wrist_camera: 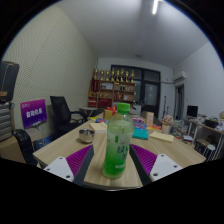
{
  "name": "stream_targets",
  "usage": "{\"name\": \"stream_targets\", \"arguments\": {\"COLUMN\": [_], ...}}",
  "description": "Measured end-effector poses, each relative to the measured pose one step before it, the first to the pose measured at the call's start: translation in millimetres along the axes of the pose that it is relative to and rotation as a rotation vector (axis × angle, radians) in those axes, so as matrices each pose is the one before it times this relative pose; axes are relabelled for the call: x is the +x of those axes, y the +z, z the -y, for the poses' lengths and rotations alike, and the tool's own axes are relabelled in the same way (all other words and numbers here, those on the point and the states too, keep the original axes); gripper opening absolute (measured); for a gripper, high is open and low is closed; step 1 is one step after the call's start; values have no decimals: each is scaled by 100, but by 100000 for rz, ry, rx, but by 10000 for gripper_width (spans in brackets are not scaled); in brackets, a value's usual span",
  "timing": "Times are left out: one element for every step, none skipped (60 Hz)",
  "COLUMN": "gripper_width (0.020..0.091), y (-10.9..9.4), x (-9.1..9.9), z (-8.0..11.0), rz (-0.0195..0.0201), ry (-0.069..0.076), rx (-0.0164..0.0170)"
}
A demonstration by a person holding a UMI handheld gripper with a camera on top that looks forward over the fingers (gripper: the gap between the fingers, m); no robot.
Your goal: Pour water
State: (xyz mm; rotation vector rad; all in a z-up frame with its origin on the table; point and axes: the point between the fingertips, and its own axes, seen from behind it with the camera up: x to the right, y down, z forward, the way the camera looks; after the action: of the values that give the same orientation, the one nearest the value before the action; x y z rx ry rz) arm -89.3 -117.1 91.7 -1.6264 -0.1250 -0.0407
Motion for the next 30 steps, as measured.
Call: {"name": "stream_targets", "arguments": {"gripper_width": [820,821,823,824,822,822,826,823,823,830,831,829,827,821,815,807,794,781,767,731,676,621,565,550,550,541,531,532,532,528], "y": [454,433,403,450,444,430,455,416,502,560,378,354,374,357,330,259,101,218,247,161,190,201,198,113,72,166,23,-23,-120,-22], "x": [176,150,218,237,212,240,239,-243,170,-32,122,95,30,19,20,49,-115,94,229,86,66,152,192,-6,-76,-4,-3,27,-81,29], "z": [-15,-66,-50,-24,33,12,23,-107,6,-113,46,94,79,31,57,57,-54,94,-57,22,-23,-120,-171,-129,56,8,-86,-53,117,-43], "rz": [441,174,-28,-137,-269,-379,-320,-389,-84,-8,99,219,387,440,455,388,135,203,189,33,53,-197,-407,380,628,461,280,117,-104,26], "ry": [22,8,-37,-13,2,40,48,140,190,433,614,694,672,681,655,654,671,476,457,311,234,236,136,831,1409,1052,591,422,640,759], "rx": [361,63,168,128,378,540,454,282,39,95,230,415,300,199,189,325,628,599,643,422,85,-340,-468,-407,225,-87,-374,-199,68,-27]}}
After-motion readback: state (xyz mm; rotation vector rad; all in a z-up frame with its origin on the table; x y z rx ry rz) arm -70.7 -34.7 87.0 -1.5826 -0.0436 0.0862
